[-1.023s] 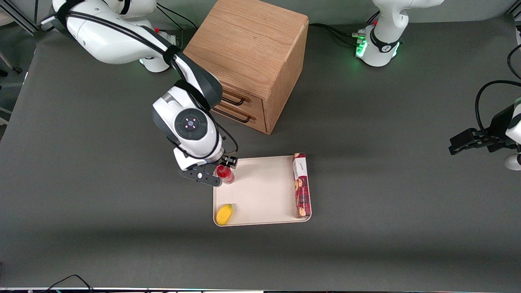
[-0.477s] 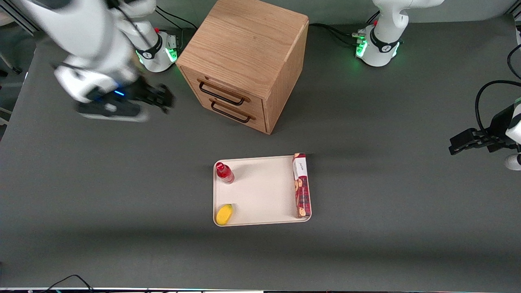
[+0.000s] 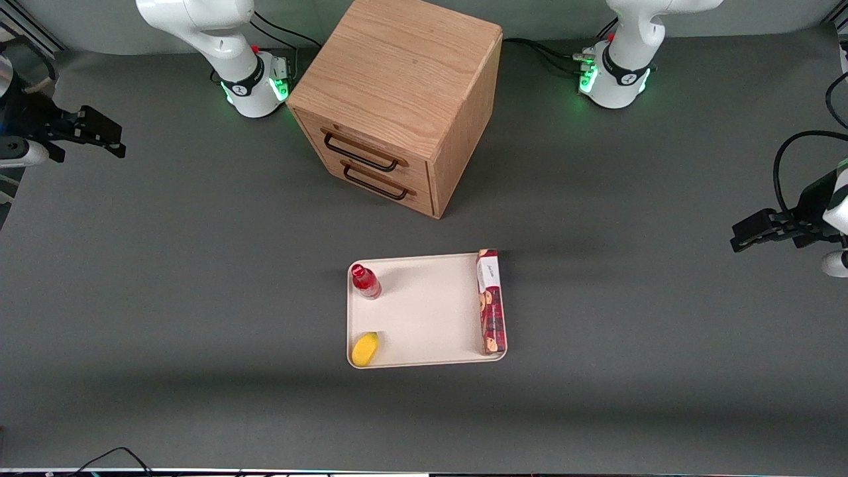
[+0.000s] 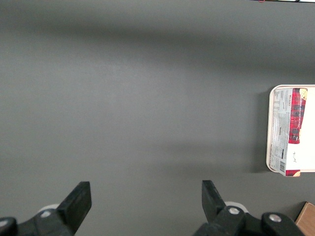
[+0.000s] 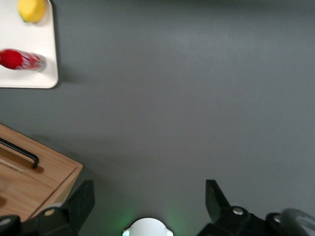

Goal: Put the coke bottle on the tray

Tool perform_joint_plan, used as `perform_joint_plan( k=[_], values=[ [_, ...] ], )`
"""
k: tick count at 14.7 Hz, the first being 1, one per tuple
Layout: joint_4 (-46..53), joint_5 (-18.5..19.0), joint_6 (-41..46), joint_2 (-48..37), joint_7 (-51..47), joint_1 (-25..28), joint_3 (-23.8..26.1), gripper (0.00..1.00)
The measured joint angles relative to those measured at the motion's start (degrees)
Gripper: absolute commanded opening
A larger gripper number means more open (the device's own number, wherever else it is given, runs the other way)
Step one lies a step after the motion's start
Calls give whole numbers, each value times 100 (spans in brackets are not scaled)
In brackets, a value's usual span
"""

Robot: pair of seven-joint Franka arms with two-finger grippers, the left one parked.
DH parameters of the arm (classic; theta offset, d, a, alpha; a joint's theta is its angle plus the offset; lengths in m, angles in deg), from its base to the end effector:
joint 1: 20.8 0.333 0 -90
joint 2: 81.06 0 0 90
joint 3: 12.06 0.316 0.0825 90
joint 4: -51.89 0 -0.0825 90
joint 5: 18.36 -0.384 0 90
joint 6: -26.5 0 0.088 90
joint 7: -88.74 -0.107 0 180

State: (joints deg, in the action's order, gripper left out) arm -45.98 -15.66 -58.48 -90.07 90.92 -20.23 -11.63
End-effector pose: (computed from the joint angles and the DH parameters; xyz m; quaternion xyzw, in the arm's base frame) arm 0.4948 0.0036 0.6356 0.9988 0.0264 -0.0341 0.0238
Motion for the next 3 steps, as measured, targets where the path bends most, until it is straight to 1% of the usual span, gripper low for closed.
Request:
perform_joint_plan(
  k=[1,3],
  values=[
    [-162,0,-79,-89,9,2,-20,100],
    [-164,0,-154,-156,9,49,-8,100]
  ],
)
